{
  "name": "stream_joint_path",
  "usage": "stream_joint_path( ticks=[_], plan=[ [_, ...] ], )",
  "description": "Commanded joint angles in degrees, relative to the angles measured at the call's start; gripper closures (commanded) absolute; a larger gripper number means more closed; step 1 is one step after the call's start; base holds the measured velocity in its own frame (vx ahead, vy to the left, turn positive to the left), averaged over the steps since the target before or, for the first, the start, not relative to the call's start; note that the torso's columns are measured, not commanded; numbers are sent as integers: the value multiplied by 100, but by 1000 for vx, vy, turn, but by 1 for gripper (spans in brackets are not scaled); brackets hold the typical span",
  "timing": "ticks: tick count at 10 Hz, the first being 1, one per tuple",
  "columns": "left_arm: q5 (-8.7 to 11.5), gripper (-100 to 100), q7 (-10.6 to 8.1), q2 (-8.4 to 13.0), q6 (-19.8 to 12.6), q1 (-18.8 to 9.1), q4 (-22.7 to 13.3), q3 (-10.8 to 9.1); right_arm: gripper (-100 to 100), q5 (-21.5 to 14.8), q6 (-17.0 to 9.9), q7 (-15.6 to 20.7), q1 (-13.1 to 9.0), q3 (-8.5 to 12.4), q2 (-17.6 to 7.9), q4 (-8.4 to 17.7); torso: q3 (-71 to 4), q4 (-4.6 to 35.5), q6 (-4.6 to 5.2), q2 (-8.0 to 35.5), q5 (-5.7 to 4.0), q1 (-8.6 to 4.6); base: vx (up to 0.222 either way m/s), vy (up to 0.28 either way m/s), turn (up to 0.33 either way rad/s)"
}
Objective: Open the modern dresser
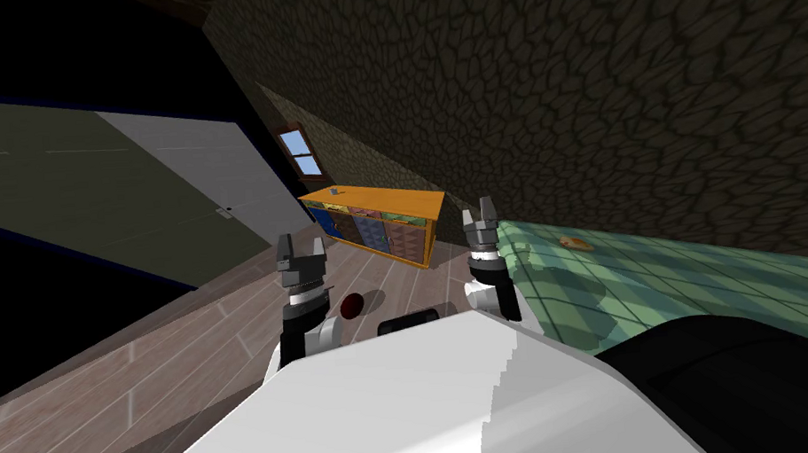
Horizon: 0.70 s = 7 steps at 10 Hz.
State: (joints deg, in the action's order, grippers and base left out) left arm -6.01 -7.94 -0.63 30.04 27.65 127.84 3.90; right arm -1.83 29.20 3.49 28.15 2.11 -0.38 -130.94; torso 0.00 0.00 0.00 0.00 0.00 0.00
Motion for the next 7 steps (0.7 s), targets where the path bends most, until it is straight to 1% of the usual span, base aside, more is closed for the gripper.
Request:
stream_joint_path(
  ticks=[1,3,7],
  plan=[
    [0,0,0,0,0,0,0,0,0,0,0,0,0,0,0,0,-467,235,0,232,0,0,0,0,0],
    [0,0,0,0,0,0,1,0,0,0,0,0,0,0,0,-1,-2014,1006,0,1003,0,0,0,0,0],
    [0,0,0,0,0,0,1,0,0,0,0,0,0,0,0,-2,-5381,2691,0,2693,0,0,0,0,0]
  ],
)
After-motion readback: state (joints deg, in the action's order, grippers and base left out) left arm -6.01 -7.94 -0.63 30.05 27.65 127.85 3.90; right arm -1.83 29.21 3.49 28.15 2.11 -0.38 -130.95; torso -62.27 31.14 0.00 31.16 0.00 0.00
